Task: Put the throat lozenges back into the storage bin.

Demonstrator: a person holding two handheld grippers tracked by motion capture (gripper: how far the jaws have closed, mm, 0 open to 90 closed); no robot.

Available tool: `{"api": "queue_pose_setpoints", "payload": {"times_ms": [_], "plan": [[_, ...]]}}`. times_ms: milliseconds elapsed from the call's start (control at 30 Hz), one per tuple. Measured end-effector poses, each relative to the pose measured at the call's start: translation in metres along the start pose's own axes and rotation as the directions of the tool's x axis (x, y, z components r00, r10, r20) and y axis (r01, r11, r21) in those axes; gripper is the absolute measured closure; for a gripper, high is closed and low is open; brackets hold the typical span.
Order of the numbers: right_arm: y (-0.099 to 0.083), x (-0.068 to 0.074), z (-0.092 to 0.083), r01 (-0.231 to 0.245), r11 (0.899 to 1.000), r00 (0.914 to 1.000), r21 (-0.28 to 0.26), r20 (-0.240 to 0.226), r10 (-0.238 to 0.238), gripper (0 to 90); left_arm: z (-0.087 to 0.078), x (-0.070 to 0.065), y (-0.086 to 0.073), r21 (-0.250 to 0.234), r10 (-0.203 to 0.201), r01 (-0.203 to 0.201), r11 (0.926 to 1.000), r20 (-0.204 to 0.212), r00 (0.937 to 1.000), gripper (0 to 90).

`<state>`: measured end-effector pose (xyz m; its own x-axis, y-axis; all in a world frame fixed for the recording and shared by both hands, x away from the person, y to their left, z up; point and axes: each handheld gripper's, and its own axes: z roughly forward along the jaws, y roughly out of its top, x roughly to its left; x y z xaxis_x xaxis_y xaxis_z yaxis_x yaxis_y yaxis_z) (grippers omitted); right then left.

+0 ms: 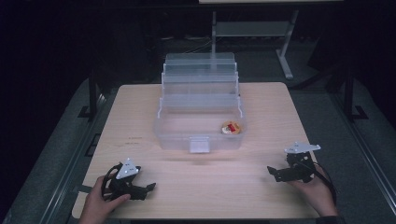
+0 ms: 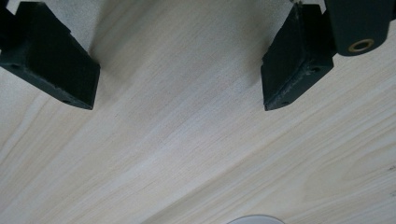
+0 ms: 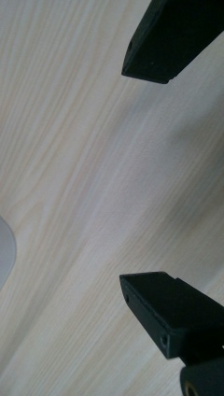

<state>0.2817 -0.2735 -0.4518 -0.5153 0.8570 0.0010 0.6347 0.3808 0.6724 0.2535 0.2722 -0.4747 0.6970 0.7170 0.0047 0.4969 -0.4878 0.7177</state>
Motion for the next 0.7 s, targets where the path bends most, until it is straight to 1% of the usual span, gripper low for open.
{"api": "queue_pose_setpoints", "payload": {"times_ms": [133, 233, 400, 433, 567, 600, 667, 700], "plan": [[-0.01, 0.0, 0.002, -0.002, 1.0, 1.0, 0.003, 0.004, 0.002, 1.9, 0.0, 0.0, 0.0, 0.0, 0.002, -0.002, 1.0, 0.0, 1.0, 10.8], [-0.016, 0.0, 0.004, 0.0, 1.0, 0.9996, 0.008, 0.028, 0.0, 1.8, 0.0, 0.0, 0.0, 0.0, 0.003, -0.003, 1.0, 0.0, 1.0, 10.8], [-0.026, -0.002, 0.007, -0.012, 1.0, 0.9994, 0.011, 0.033, 0.012, 1.8, 0.0, 0.0, 0.0, 0.0, 0.002, -0.002, 1.0, -0.001, 1.0, 10.8], [-0.028, -0.003, 0.008, -0.012, 1.0, 0.9993, 0.015, 0.036, 0.012, 0.6, 0.0, 0.0, 0.0, 0.0, 0.002, -0.002, 1.0, 0.0, 1.0, 10.8], [-0.032, -0.005, 0.008, -0.027, 1.0, 0.9986, -0.005, 0.045, 0.028, 0.2, 0.0, 0.0, 0.0, 0.0, 0.002, -0.002, 1.0, -0.001, 1.0, 10.8], [-0.034, -0.007, 0.008, -0.034, 0.999, 0.9987, -0.019, 0.038, 0.034, 0.2, 0.0, 0.0, 0.0, 0.0, 0.003, -0.003, 1.0, 0.0, 1.0, 10.8], [-0.038, -0.008, 0.009, -0.064, 0.997, 0.9978, -0.039, 0.014, 0.064, 0.3, 0.0, 0.0, 0.0, 0.0, 0.003, -0.003, 1.0, -0.001, 1.0, 10.8], [-0.038, -0.009, 0.009, -0.06, 0.997, 0.998, -0.039, 0.017, 0.061, 0.3, 0.0, 0.0, 0.0, 0.0, 0.003, -0.003, 1.0, -0.001, 1.0, 10.8]]}}
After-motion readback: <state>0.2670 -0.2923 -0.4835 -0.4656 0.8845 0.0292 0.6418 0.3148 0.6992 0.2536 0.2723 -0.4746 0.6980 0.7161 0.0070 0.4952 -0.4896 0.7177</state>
